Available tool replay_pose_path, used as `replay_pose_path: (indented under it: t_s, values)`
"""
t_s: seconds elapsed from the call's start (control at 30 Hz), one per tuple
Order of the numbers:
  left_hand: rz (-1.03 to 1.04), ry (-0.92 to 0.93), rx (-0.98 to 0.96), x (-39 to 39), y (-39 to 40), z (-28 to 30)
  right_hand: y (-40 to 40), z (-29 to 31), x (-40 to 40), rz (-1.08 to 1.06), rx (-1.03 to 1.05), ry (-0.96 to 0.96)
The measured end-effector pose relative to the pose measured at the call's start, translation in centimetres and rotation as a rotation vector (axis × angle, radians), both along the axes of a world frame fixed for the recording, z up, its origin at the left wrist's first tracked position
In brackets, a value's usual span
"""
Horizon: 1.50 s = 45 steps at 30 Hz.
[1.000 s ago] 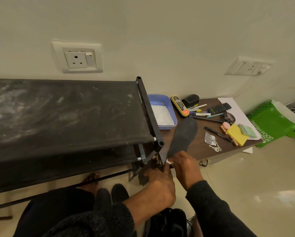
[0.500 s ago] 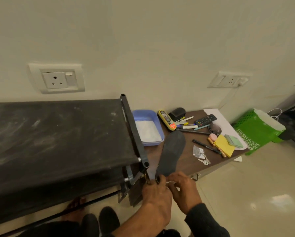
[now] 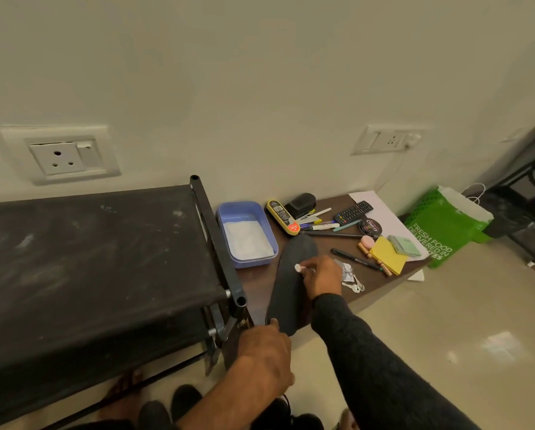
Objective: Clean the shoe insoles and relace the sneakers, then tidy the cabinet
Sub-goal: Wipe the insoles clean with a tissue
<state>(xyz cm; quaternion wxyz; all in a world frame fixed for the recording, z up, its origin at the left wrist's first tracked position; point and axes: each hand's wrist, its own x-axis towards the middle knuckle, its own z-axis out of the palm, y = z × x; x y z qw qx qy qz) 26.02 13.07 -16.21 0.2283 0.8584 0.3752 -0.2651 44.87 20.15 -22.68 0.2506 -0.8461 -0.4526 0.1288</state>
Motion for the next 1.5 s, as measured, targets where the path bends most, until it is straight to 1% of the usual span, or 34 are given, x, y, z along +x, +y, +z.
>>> replay_pose_path:
  t_s: [0.07,0.13,0.17,0.23,0.33,0.4,0.53,0.67,0.8,0.87,0.97,1.1,1.17,1.27,1.4,1.5]
  values:
    - [0.071,-0.063,-0.019,-0.2,-0.1,0.4,-1.2,-0.3,-1.0,-0.017,0.000,0.005]
    - [0.132,-0.132,-0.009,-0.2,-0.1,0.7,-3.7,-0.6,-2.7,0.059,0.037,-0.042]
    - [0.147,-0.147,0.009,-0.1,0.0,0.9,-5.2,-0.8,-3.5,0.113,0.092,-0.063]
    - [0.143,-0.159,0.072,0.2,0.4,1.0,-7.8,-1.3,-4.6,0.222,0.183,-0.097]
    - [0.127,-0.167,0.133,0.9,1.4,1.1,-9.0,-1.1,-4.6,0.313,0.191,-0.118]
    - [0.125,-0.160,0.131,1.1,2.2,1.3,-7.5,-1.0,-3.2,0.289,0.180,-0.116]
    - [0.139,-0.174,0.116,1.4,2.5,1.5,-3.8,-0.4,1.0,0.138,0.036,-0.130]
    - [0.117,-0.150,0.076,2.2,2.4,1.6,-1.6,-0.1,2.9,0.138,-0.011,-0.198]
    - [0.065,-0.132,0.079,3.4,2.6,1.5,1.3,0.4,3.5,0.131,-0.149,-0.234]
    - [0.055,-0.118,0.049,3.6,2.7,1.4,3.0,0.4,3.5,0.169,-0.199,-0.293]
    - [0.071,-0.133,0.022,3.5,3.1,1.4,6.0,0.8,3.7,0.201,-0.187,-0.341]
    - [0.084,-0.148,0.002,3.1,3.2,1.4,8.7,0.0,3.9,0.120,-0.070,-0.303]
    - [0.090,-0.150,0.010,2.8,3.2,1.4,8.0,-1.0,3.5,0.126,-0.057,-0.311]
    - [0.086,-0.140,-0.001,2.7,3.0,1.7,5.0,-1.4,2.0,0.198,-0.003,-0.319]
    - [0.087,-0.125,0.022,2.4,2.5,1.7,-1.1,-2.2,-0.3,0.280,0.074,-0.233]
    - [0.120,-0.160,0.047,2.0,2.1,1.6,-6.5,-1.5,-2.5,0.385,0.122,-0.215]
